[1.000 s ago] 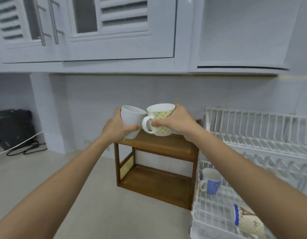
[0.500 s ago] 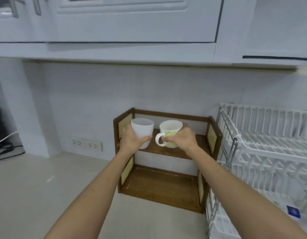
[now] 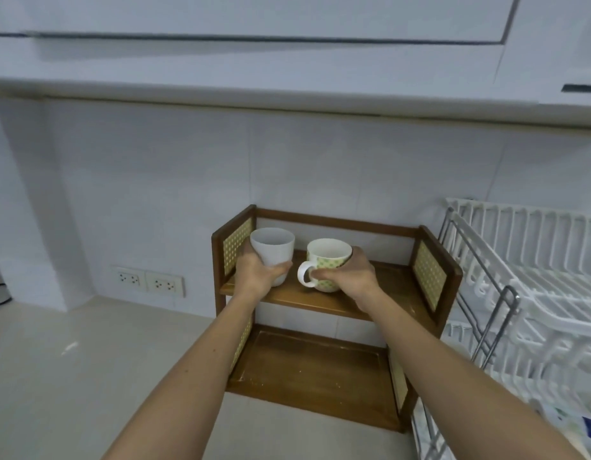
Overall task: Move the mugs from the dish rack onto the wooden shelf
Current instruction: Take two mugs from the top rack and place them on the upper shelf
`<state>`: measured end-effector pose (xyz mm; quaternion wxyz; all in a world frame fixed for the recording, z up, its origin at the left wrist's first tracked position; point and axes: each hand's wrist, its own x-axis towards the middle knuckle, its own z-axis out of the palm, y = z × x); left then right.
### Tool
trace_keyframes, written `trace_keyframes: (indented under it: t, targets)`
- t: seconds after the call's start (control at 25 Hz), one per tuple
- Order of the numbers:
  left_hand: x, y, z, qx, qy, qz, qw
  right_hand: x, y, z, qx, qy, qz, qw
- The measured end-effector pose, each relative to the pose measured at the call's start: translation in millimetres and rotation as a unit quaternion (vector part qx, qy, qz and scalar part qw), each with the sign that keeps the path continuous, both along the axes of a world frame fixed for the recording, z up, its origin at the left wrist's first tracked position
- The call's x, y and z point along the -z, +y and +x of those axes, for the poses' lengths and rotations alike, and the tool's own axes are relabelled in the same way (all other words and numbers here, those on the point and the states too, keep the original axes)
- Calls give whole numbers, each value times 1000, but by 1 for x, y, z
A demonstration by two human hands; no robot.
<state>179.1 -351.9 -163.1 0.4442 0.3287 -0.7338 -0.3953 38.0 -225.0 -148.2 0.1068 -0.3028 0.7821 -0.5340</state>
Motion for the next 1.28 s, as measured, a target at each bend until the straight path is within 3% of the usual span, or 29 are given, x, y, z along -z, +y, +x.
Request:
trace_keyframes:
  t: [1.28]
  targets:
    - [16, -31, -19, -19, -29, 15, 999, 6, -29, -17, -23, -34, 14, 999]
